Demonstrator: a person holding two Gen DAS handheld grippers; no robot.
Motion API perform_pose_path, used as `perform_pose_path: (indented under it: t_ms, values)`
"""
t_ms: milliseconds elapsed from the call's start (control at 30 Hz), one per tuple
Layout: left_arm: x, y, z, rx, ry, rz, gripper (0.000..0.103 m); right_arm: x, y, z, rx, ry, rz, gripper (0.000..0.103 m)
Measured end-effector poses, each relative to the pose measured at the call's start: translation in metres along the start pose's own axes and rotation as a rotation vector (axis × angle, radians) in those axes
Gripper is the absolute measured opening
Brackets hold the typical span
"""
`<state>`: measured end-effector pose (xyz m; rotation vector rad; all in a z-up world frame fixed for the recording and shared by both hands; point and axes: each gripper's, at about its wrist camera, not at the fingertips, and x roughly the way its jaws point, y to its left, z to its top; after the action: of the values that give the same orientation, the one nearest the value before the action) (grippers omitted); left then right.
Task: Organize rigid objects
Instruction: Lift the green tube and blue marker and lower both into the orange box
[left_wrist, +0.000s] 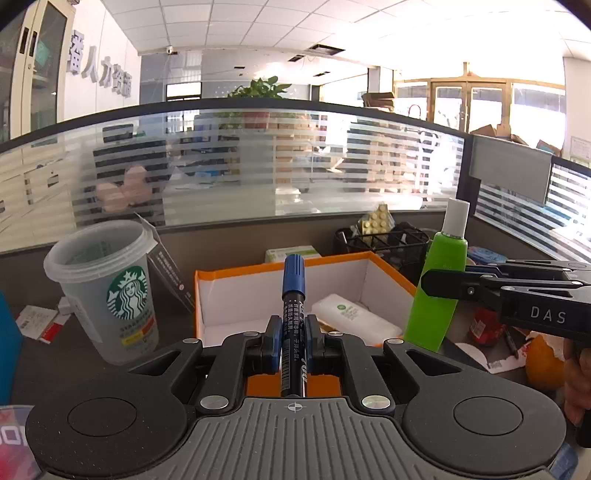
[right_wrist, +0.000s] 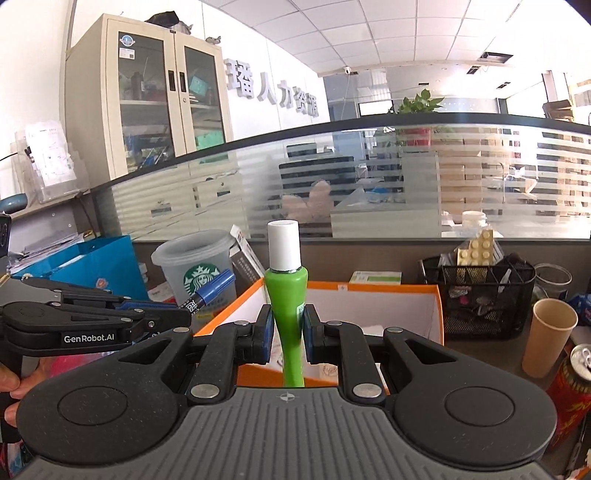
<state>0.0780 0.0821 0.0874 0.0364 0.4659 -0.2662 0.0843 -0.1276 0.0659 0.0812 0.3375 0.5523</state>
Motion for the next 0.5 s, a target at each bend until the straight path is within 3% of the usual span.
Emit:
perform_pose_path:
  t_ms: [500]
  values:
    - [0.041,0.010,0.039,0.002,-0.002,0.034,0.011,0.034,-0.019,0.049,-0.029,-0.042,0.005,0.015]
